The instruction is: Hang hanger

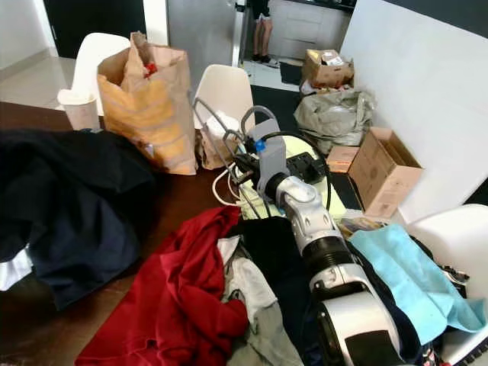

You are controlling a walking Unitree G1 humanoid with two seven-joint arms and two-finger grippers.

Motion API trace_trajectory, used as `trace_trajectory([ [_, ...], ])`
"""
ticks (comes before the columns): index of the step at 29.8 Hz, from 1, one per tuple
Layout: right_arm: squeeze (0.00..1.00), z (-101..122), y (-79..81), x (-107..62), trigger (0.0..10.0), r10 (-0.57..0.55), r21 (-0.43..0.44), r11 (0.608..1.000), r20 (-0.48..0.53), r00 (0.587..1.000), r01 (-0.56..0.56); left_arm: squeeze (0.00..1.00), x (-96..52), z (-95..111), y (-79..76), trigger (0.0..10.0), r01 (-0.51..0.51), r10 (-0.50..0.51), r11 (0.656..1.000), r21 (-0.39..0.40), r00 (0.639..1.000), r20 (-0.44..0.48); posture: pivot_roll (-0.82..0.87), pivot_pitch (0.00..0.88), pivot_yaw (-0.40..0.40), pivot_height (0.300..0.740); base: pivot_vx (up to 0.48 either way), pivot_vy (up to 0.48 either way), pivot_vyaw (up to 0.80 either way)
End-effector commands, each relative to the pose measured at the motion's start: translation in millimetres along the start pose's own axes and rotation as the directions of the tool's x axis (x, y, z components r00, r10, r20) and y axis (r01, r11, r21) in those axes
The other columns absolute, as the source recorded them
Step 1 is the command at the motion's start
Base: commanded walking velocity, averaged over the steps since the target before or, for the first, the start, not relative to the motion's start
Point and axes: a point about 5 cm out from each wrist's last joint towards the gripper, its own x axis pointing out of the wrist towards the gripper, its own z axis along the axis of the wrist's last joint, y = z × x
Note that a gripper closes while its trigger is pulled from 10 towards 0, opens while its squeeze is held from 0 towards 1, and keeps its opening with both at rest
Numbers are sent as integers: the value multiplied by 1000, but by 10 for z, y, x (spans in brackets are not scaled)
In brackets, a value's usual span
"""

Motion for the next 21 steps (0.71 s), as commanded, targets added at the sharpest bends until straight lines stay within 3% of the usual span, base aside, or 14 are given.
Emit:
trace_trajectory([
  [1, 0, -10, -21, -12, 10000, -2, -11, 1000, -12, 1000, 2, 0, 75, 114, 9, 10000, -9, 5, 995, 102, 999, 39, 231, 0, -158, 740, 0, 0, 0],
  [5, 0, -8, -34, -20, 10000, -5, -14, 1000, -13, 1000, 5, 0, 149, 50, -114, 10000, 62, -65, 987, 148, 998, 18, 226, 0, -156, 740, 0, 0, 0],
  [10, 0, -3, -46, -24, 10000, -8, -16, 1000, -12, 1000, 8, 0, 201, -21, -172, 10000, 83, -86, 986, 144, 996, 12, 222, 0, -155, 740, 0, 0, 0],
  [13, 0, 7, -65, -31, 10000, -14, -19, 1000, -11, 1000, 14, 0, 296, -98, -281, 10000, 118, -120, 985, 125, 993, 8, 215, 0, -157, 740, 0, 0, 0],
  [18, 0, 9, -72, -34, 10000, -16, -21, 1000, -11, 1000, 16, 0, 339, -113, -307, 10000, 117, -119, 985, 126, 993, 12, 212, 0, -158, 740, 0, 0, 0],
  [21, 0, 13, -81, -39, 10000, -18, -27, 999, -10, 1000, 18, 0, 446, -92, -248, 10000, 34, -41, 988, 151, 998, 42, 203, 0, -157, 740, 0, 0, 0],
])
